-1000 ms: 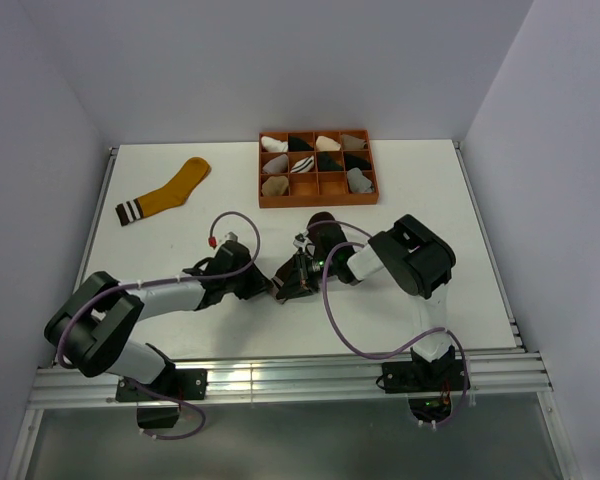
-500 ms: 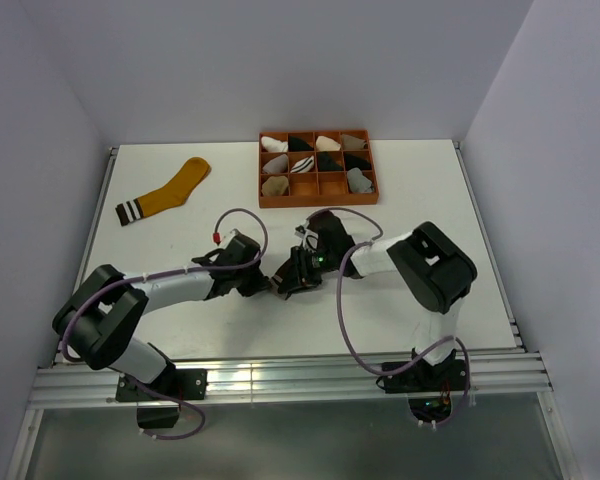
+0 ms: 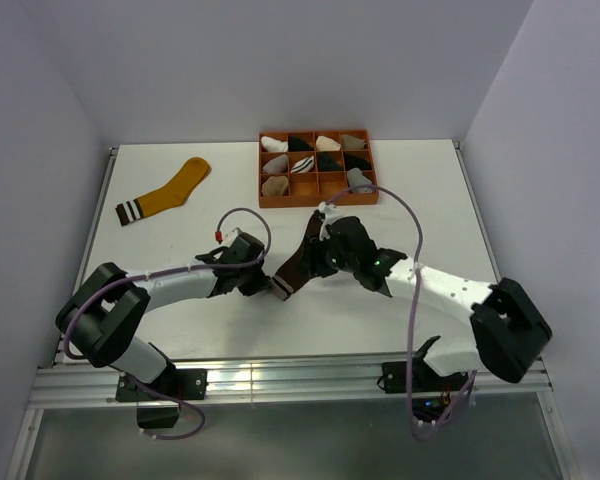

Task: Roll the socks
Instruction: Roll the sock at the center of the board.

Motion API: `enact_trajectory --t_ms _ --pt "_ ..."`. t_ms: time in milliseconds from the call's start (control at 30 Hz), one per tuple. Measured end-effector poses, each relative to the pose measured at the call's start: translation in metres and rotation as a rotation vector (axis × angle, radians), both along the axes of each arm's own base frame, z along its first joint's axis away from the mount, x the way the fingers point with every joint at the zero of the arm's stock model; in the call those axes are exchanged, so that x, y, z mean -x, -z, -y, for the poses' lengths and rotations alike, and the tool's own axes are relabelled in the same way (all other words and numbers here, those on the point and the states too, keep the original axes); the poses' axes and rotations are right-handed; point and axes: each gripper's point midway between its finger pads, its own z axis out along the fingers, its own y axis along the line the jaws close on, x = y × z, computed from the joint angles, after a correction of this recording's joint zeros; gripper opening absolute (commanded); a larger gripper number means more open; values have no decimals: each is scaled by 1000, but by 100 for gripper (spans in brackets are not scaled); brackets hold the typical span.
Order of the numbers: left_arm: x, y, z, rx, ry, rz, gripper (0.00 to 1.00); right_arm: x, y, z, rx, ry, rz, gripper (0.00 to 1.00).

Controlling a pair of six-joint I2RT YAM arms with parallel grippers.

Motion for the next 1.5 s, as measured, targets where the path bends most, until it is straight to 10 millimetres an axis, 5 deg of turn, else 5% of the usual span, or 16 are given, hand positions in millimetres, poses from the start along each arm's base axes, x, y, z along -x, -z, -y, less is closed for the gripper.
enact_trajectory --t_ms 233,333,467,767,1133,1500 --pt "0 0 0 -11 0 -3 8 20 -23 8 151 41 293 53" --pt "-1 0 0 -13 0 -2 8 38 -26 10 170 40 380 68" --pt "-1 0 0 -14 1 0 8 35 -28 15 173 75 412 49" --pt "-2 0 0 -17 1 2 8 39 9 -11 261 -58 381 47" --pt "-2 0 0 -34 7 -4 8 79 33 -57 374 -298 497 47" --pt "-2 0 -1 -50 21 -7 8 70 61 -72 480 -315 525 45"
